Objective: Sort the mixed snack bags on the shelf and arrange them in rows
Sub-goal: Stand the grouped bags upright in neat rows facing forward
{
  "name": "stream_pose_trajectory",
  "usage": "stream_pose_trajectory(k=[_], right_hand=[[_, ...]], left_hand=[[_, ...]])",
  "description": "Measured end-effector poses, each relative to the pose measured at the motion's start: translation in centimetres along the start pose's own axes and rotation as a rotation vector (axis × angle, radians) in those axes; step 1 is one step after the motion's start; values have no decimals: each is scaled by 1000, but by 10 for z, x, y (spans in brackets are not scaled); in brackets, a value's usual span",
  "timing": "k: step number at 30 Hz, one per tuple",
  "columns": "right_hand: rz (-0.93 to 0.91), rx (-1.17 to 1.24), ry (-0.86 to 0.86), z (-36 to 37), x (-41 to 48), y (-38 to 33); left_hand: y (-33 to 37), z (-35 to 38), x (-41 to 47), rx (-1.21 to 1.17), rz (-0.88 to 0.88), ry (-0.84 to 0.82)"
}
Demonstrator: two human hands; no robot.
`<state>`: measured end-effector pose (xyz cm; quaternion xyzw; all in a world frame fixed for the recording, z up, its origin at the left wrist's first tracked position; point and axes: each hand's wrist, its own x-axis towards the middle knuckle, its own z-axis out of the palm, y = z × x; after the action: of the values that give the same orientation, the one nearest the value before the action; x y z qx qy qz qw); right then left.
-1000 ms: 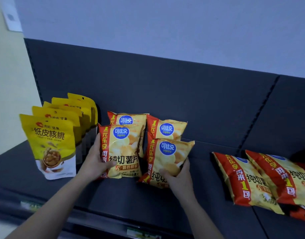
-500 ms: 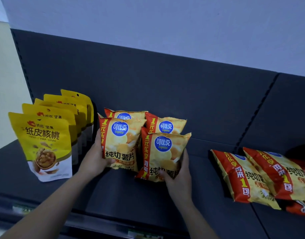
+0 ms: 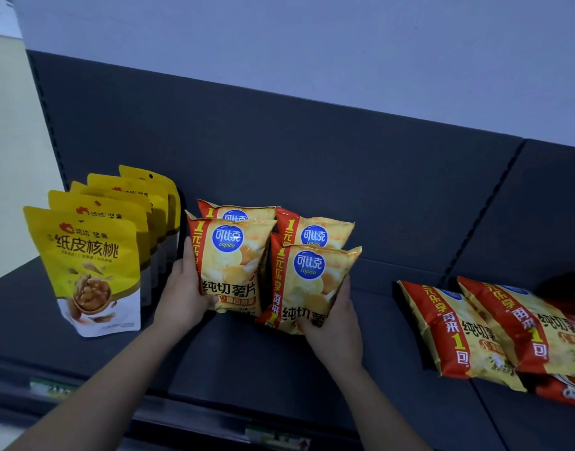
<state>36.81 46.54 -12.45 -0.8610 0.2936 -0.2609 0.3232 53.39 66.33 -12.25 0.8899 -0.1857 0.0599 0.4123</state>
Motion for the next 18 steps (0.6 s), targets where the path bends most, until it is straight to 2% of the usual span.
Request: stream_pose_trajectory(k=[18], right_hand=[[-10,-89,-45,-9,-3,3]], left_hand=[[9,-4,-6,204,102,82]])
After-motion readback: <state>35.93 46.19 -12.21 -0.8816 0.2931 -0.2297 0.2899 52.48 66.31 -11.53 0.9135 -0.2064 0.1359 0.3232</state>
